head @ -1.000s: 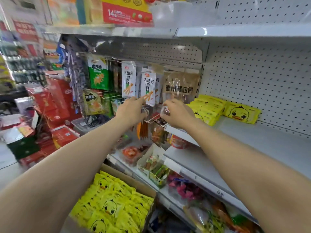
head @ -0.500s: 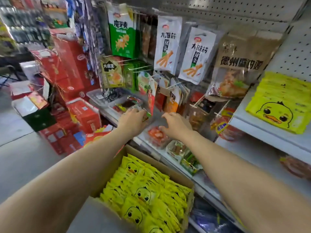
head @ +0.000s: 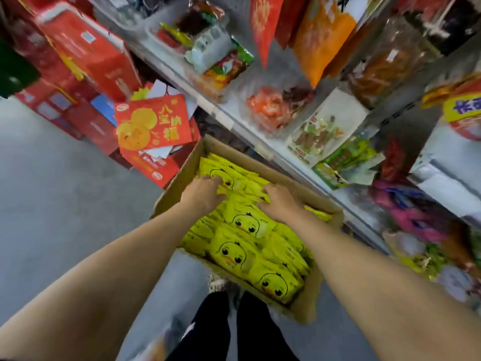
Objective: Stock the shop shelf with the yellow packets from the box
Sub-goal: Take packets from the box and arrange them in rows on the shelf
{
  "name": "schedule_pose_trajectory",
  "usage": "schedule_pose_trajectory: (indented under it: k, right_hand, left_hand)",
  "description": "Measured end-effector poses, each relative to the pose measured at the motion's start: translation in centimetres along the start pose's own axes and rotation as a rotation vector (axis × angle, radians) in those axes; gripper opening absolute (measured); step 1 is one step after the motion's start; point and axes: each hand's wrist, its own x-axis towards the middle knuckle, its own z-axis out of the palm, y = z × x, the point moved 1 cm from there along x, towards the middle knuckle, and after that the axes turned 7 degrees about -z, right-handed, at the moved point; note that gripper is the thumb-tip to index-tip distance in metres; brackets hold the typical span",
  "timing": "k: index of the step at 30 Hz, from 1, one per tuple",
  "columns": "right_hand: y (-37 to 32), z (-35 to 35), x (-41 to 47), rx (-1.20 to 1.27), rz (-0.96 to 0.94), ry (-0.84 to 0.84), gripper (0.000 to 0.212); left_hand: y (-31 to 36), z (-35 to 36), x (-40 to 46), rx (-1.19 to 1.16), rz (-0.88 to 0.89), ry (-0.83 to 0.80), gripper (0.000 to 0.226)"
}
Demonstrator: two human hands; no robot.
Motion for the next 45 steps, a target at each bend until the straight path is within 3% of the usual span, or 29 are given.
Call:
schedule_pose_trajectory:
  k: [8,14,17,21,24,26,29,38,41,45]
  right_hand:
    - [3.1,8.2,1.5,0.038,0.072,-0.088,0.054]
    - [2.3,10.9,2.2,-0.057,0.015,-0.064,0.061]
    - [1.7,11.1,2.8,-0.079,-0.003,-0.026,0.042]
    - [2.6,9.2,3.4,0.287,0.104,-0.036,0.023]
    - [4.8,6.8,3.0,0.53,0.152,0.038,0.031]
    - [6.5,5.6,2.2,0.624,0.195,0.146,0.037]
    - [8.5,5.0,0.5,0.757,0.261,0.237,0.034]
    - [9.5,8.0,-3.1,0.954,0.463,0.344,0.03]
    - [9.4,8.5,-3.8,0.98,0.474,0.371,0.031]
    - [9.7,8.2,-5.3,1.001,0.501,0.38,0.023]
  left_hand:
    - [-1.7,11.6,0.9,-0.168,0.024,-0.341,0.051]
    - [-2.0,13.7,0.1,-0.286,-0.016,-0.192,0.045]
    - [-2.4,12.9,0.3,-0.352,-0.002,-0.117,0.033]
    - [-1.8,11.0,1.1,-0.451,0.006,0.049,0.041]
    - [-0.2,9.8,2.0,-0.518,0.044,0.111,0.05]
    - [0.9,9.7,2.7,-0.524,0.06,0.063,0.054]
    - [2.2,10.0,3.4,-0.404,0.045,-0.042,0.061]
    - [3.5,12.1,3.5,0.125,0.102,-0.102,0.07]
    - [4.3,11.9,3.6,0.299,0.142,-0.076,0.056]
    - [5.2,11.3,2.9,0.319,0.125,-0.006,0.039]
